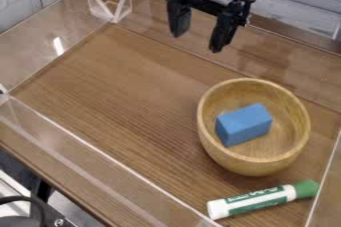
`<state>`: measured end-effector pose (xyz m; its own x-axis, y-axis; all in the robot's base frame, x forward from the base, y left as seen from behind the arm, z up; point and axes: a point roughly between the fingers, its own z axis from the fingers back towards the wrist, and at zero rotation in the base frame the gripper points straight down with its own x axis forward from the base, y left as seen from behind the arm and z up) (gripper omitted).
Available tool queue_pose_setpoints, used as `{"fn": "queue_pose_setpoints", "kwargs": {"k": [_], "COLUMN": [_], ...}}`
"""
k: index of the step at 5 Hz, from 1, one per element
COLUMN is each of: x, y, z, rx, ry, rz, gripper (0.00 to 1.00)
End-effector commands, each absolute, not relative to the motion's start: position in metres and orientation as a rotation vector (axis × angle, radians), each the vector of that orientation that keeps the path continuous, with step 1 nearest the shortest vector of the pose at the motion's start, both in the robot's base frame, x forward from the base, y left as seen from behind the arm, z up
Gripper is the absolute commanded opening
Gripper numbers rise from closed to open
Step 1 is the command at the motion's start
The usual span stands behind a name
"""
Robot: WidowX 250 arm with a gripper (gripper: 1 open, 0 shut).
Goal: Put the green marker in the brown bowl
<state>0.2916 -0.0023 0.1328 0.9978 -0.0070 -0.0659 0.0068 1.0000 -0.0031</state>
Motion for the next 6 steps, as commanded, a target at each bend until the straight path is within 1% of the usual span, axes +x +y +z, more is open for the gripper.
{"fn": "queue_pose_setpoints", "kwargs": {"k": [1, 3, 4, 6], "x": [0.286, 0.264, 0.255, 0.244], "y": [-0.014, -0.074, -0.098, -0.119], "z": [0.128, 0.128, 0.128, 0.124], "rx": [-0.007, -0.015, -0.018, -0.022], "ry": [0.077, 0.068, 0.060, 0.055], "rz": [-0.029, -0.191, -0.273, -0.327], "gripper": [1.00, 1.00, 1.00, 1.00]}}
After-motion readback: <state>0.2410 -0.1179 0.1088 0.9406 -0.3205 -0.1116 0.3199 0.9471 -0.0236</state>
